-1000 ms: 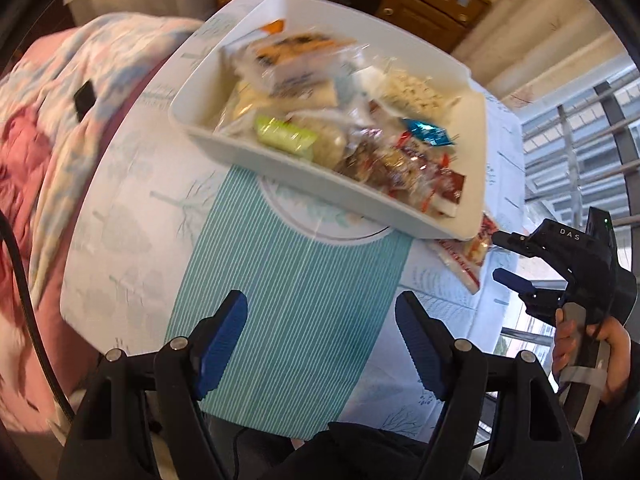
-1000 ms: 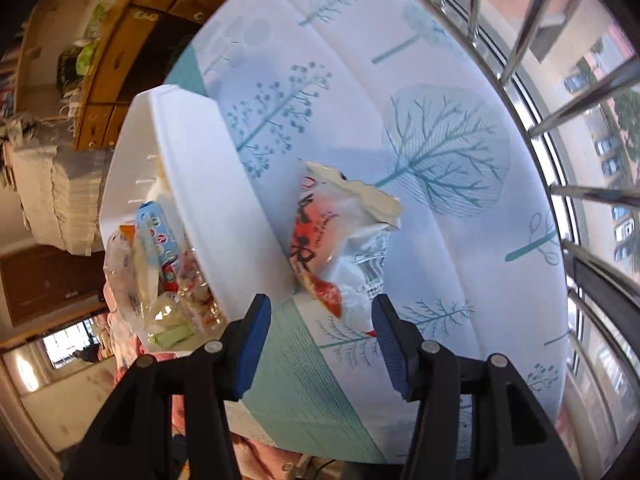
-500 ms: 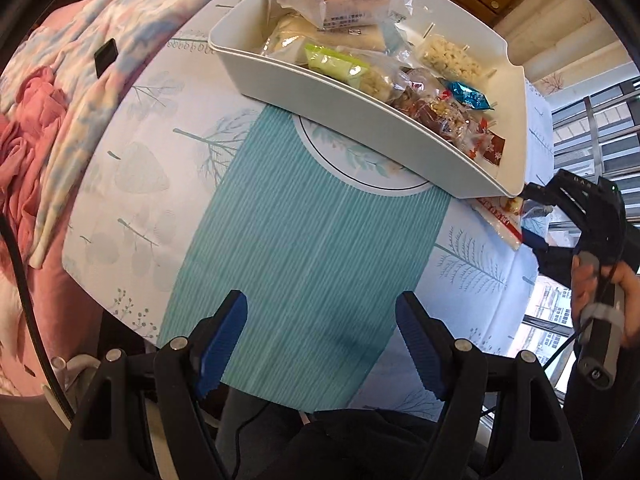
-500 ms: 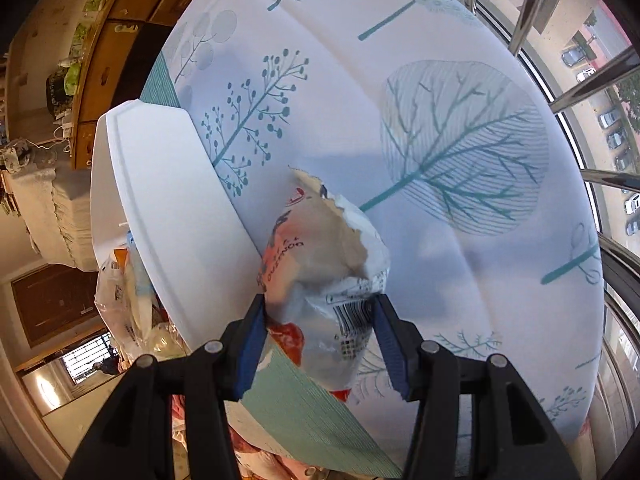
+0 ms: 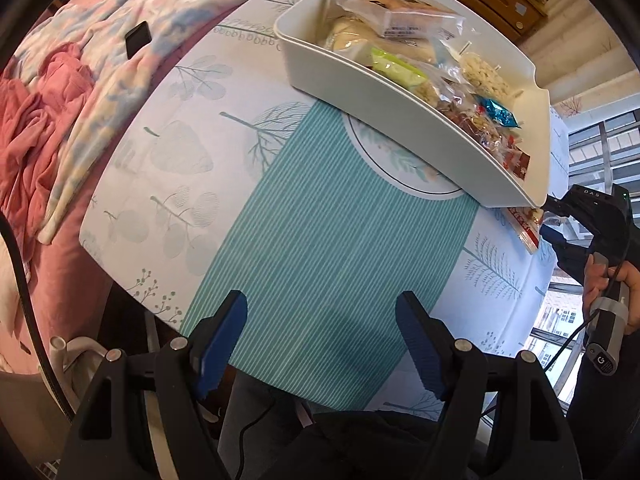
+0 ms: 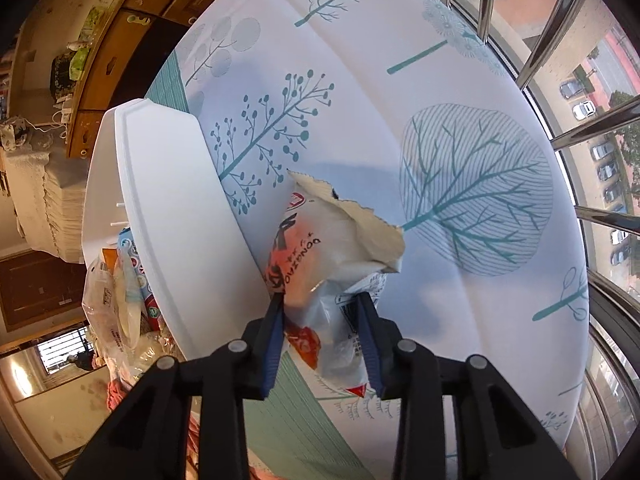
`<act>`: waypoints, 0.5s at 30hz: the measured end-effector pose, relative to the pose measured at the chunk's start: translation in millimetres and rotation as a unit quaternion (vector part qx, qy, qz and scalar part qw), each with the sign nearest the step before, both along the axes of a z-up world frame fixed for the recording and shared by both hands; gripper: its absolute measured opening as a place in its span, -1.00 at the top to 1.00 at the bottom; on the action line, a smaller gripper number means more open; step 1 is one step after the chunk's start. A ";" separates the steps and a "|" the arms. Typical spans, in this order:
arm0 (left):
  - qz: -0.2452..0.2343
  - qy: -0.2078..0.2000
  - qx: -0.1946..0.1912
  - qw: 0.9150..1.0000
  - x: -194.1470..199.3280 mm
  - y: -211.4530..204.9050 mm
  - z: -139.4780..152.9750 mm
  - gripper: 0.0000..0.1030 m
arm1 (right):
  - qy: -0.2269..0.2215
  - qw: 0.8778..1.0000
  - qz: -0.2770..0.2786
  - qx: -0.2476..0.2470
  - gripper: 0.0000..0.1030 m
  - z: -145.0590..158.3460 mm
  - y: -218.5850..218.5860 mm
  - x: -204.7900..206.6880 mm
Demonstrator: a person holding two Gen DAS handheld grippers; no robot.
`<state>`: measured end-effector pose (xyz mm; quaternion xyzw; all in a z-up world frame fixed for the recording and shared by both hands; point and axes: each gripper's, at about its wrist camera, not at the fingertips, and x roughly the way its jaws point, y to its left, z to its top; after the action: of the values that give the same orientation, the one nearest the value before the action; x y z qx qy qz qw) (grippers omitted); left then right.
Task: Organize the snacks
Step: 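Grasp the red-white bread bag with the right gripper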
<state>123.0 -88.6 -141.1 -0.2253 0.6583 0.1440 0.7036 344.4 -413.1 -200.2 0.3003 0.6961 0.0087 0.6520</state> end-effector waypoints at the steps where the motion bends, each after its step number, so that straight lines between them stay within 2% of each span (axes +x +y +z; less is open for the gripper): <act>1: 0.000 0.001 0.000 1.000 -1.2 1.0 0.1 -0.46 | -0.001 1.000 0.001 -0.004 0.36 1.7 0.9 -0.4; 7: -0.005 -0.010 0.000 1.000 -3.4 6.6 5.7 -0.46 | -0.016 1.000 -0.019 -0.015 0.37 15.7 -6.6 -7.4; 15: -0.025 -0.028 -0.007 0.999 -4.2 18.3 11.6 -0.47 | -0.093 0.992 -0.010 -0.080 0.45 66.2 5.2 -10.3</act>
<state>118.8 -70.3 -129.5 -0.2181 0.6445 0.1154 0.7237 334.1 -407.9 -134.0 0.2523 0.6279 -0.0261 0.7358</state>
